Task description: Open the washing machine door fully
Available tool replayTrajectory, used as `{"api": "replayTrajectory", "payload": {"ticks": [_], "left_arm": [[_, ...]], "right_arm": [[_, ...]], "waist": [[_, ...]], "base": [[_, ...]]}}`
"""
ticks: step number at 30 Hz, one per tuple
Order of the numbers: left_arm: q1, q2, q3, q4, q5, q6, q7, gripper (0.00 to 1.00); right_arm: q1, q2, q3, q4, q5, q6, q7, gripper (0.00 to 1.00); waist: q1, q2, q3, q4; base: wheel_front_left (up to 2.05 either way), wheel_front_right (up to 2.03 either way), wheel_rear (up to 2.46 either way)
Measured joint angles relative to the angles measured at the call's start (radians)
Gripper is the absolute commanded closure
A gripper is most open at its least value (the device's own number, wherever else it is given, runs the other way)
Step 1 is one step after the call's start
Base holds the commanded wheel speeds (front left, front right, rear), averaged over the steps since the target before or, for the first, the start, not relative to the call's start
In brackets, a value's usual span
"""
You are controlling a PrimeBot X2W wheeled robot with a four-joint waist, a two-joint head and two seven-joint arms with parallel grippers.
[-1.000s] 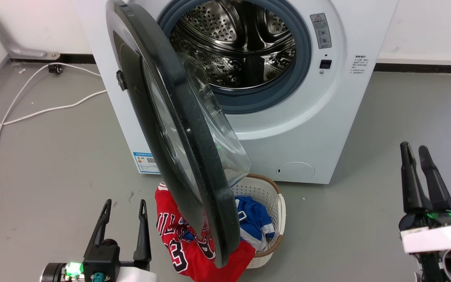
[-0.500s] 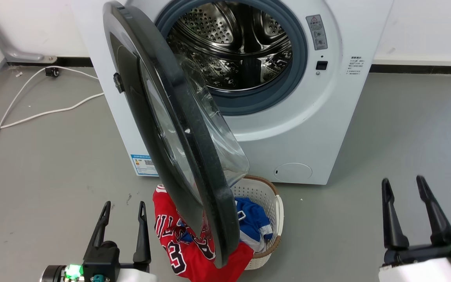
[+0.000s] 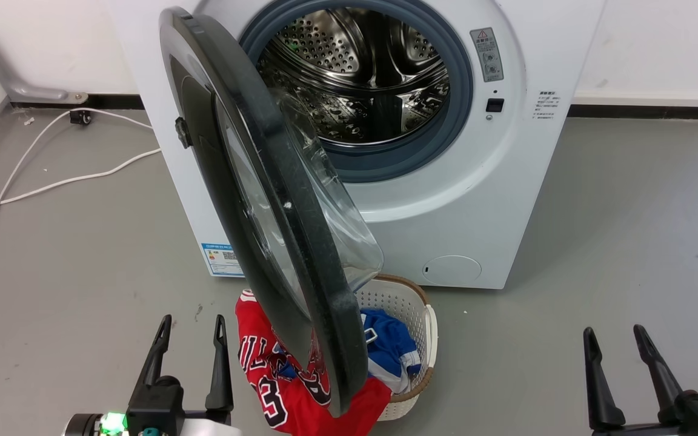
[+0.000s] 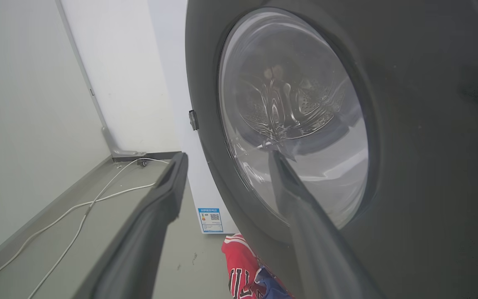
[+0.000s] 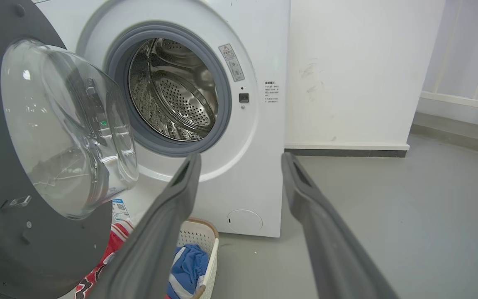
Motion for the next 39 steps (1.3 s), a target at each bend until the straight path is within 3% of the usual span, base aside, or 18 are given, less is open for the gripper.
{"api": "replayTrajectory", "payload": {"ticks": [30, 31, 32, 39], "left_arm": [[0.006, -0.009, 0.021, 0.010, -0.003, -0.004, 0.000, 0.00], [0.006, -0.009, 0.021, 0.013, -0.005, -0.004, 0.000, 0.45], [0.006, -0.009, 0.020, 0.021, -0.008, -0.009, 0.000, 1.00], [0.005, -0.012, 0.047, 0.020, -0.020, -0.015, 0.000, 1.00]], "right_arm": [[-0.001, 0.000, 0.015, 0.018, 0.028, 0.000, 0.000, 0.00], [-0.001, 0.000, 0.016, 0.018, 0.028, 0.000, 0.000, 0.00], [-0.001, 0.000, 0.016, 0.019, 0.028, 0.000, 0.000, 0.00], [-0.002, 0.000, 0.018, 0.022, 0.030, 0.000, 0.000, 0.00]], "waist": [[0.0001, 0.0000, -0.009, 0.002], [0.0001, 0.0000, -0.009, 0.002], [0.0001, 0.0000, -0.009, 0.002], [0.0001, 0.0000, -0.009, 0.001]], "base": [[0.00, 0.00, 0.00], [0.00, 0.00, 0.00], [0.00, 0.00, 0.00], [0.00, 0.00, 0.00]]}}
